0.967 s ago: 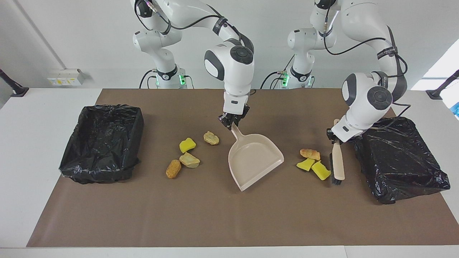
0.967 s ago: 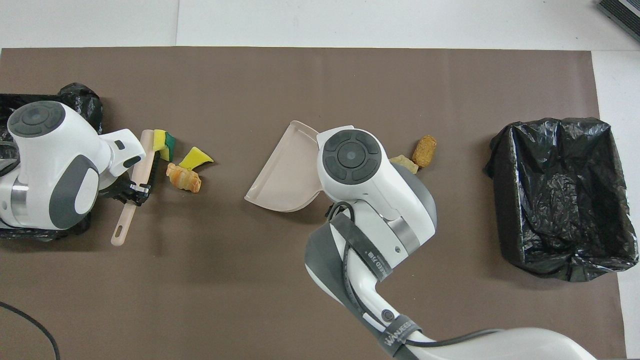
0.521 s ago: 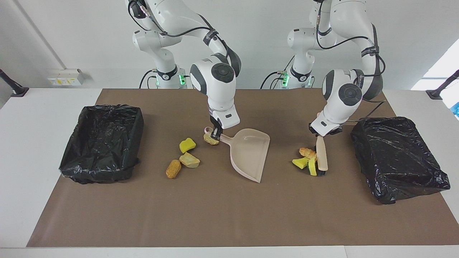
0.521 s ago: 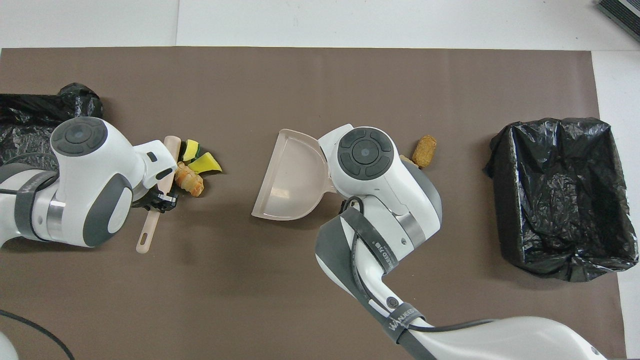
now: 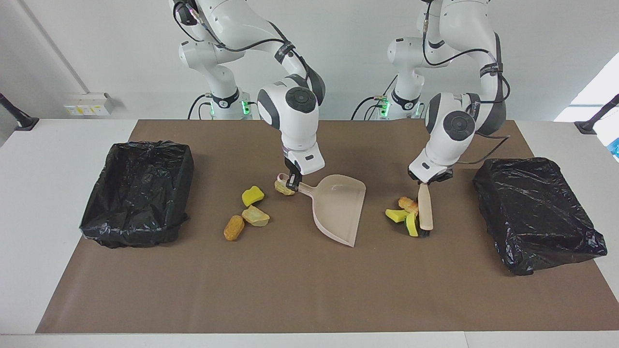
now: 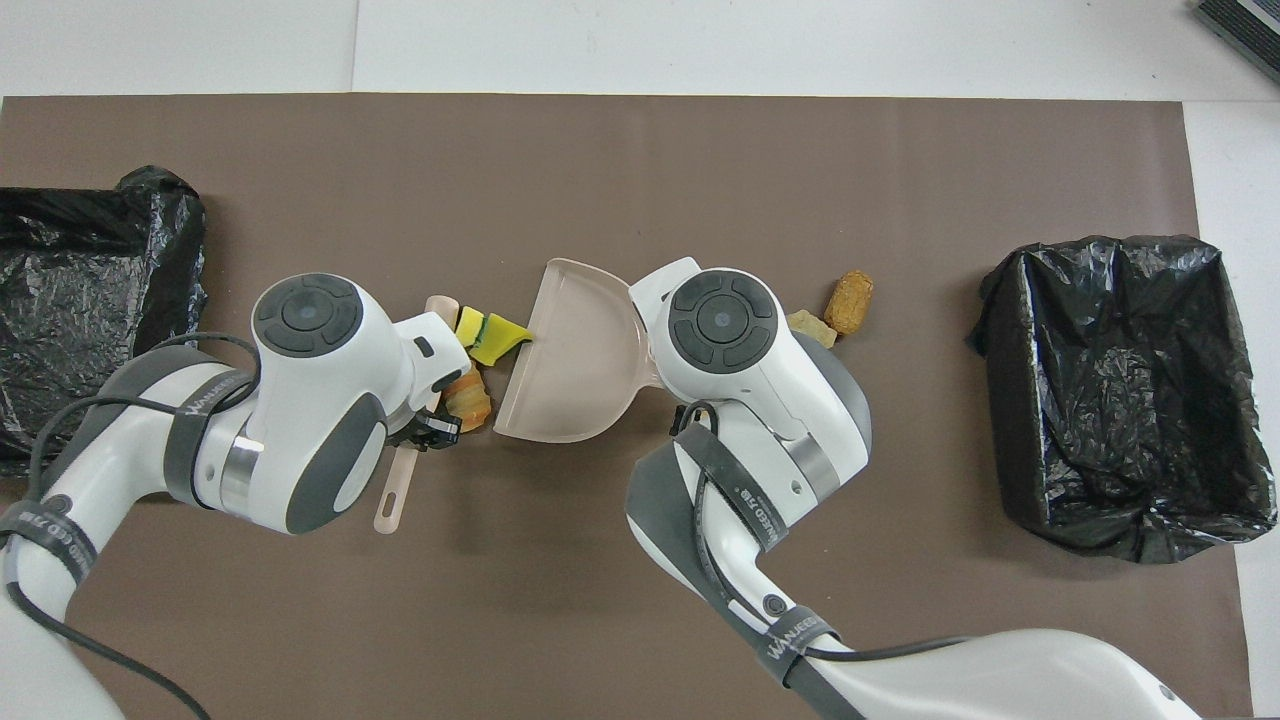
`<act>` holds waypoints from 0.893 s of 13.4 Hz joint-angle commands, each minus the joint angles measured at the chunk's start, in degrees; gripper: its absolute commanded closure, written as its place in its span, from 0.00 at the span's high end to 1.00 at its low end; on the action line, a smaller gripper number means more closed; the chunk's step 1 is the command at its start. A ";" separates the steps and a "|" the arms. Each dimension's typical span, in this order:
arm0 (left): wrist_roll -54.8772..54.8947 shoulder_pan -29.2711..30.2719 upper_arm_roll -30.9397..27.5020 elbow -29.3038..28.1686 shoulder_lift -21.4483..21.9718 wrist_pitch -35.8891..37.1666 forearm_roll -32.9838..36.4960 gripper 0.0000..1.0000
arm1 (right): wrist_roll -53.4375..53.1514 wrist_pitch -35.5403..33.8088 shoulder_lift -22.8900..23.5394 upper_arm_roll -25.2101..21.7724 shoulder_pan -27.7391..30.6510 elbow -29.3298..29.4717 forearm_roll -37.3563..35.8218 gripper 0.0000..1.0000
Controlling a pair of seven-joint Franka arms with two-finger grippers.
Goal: Sweep and dump trash in bin
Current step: 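Sweep the scraps into the dustpan with the left gripper's brush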
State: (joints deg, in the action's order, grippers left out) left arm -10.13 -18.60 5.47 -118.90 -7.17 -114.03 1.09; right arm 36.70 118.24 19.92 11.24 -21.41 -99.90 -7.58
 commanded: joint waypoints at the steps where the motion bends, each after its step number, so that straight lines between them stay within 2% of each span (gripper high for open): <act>1: -0.50 -3.45 -0.99 -1.87 2.34 -1.02 -2.76 0.00 | 1.97 1.90 0.21 0.27 0.23 -1.00 0.03 0.00; 4: -0.50 -5.65 -0.90 -1.16 2.34 -0.49 -3.03 0.00 | 2.06 2.43 0.21 0.27 0.49 -1.44 0.03 0.00; 6: -0.68 -5.75 -0.82 1.81 2.25 3.09 -3.03 0.00 | 2.14 3.48 0.12 0.36 0.93 -2.32 0.20 0.00; 8: -1.03 -5.13 -0.90 4.19 4.17 6.44 -5.21 0.00 | 8.08 7.51 -0.23 0.45 2.24 -4.68 1.07 0.00; 10: -1.21 -4.70 -1.25 4.12 5.23 7.15 -6.89 0.00 | 10.32 8.58 -0.49 0.45 2.95 -6.10 2.74 0.00; 12: -1.99 -1.11 -1.52 4.29 5.93 7.07 -7.42 0.00 | 10.67 9.98 -0.49 0.45 3.12 -6.19 5.64 0.00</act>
State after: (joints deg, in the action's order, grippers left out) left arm -11.59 -22.61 4.40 -114.62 -2.54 -108.10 -4.85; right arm 45.03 125.88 20.08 11.07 -19.13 -104.20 -5.06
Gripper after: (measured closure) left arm 0.740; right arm 0.678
